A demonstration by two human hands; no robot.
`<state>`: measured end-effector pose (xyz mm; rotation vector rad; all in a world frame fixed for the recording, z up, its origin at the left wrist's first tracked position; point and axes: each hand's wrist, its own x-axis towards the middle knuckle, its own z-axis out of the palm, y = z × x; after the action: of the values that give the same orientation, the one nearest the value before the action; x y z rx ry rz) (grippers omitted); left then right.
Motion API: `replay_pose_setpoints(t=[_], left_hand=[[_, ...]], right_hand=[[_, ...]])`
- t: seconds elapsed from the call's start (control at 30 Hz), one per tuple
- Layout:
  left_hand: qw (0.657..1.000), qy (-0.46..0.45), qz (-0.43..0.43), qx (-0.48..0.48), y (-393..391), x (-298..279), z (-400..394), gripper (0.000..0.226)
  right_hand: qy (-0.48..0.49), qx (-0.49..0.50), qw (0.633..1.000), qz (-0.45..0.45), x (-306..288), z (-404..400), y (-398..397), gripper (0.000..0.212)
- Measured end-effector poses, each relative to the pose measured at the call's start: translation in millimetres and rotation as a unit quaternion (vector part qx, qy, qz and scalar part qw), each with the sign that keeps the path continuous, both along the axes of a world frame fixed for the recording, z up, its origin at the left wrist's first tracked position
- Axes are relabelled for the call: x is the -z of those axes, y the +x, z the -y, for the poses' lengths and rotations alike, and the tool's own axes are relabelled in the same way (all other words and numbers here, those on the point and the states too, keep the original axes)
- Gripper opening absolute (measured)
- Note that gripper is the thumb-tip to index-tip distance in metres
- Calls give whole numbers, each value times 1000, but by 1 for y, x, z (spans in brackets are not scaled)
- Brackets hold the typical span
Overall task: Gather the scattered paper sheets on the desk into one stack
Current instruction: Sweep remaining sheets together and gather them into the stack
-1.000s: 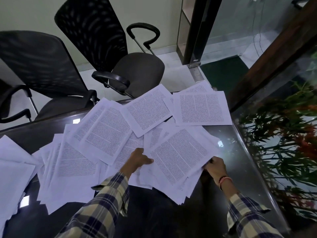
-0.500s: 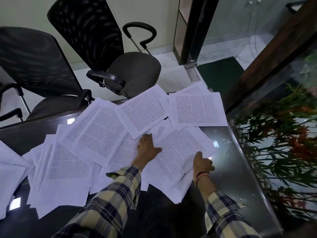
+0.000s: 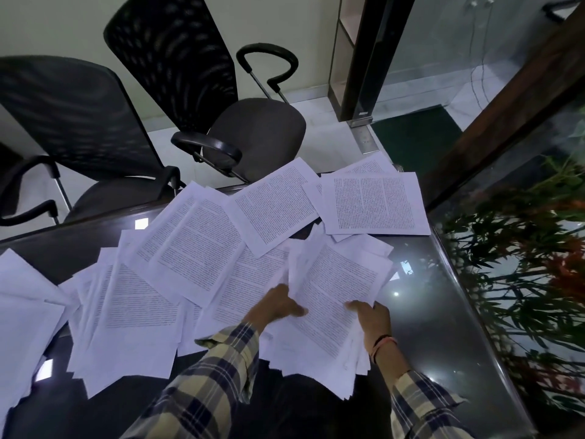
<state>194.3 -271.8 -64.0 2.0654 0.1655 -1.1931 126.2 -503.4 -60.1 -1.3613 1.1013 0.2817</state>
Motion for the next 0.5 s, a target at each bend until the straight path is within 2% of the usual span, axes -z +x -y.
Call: replay_pose_setpoints(t=[0.07, 0.13, 0.17, 0.23, 0.33, 0.4, 0.5], left_hand=[[997, -4, -62, 45, -13, 1, -11, 94], [987, 11, -131, 95, -21, -6, -21, 80], [986, 17, -131, 102, -26, -12, -26, 68], [996, 47, -35, 69, -31, -15, -34, 54], [981, 117, 147, -47, -41, -14, -44, 65], [975, 106, 179, -73, -51, -14, -44, 86], [980, 68, 166, -82, -65, -25, -38, 105]], right_hand=[[2, -30, 1000, 7, 0, 2, -10, 26], [28, -54, 998, -6, 5, 7, -24, 29], [44, -71, 996, -12, 8, 10, -32, 32], [65, -104, 992, -22, 17, 16, -49, 41], [73, -120, 990, -31, 26, 19, -65, 40], [72, -164, 983, -34, 26, 14, -70, 43], [79, -267, 960, -19, 20, 2, -79, 49]])
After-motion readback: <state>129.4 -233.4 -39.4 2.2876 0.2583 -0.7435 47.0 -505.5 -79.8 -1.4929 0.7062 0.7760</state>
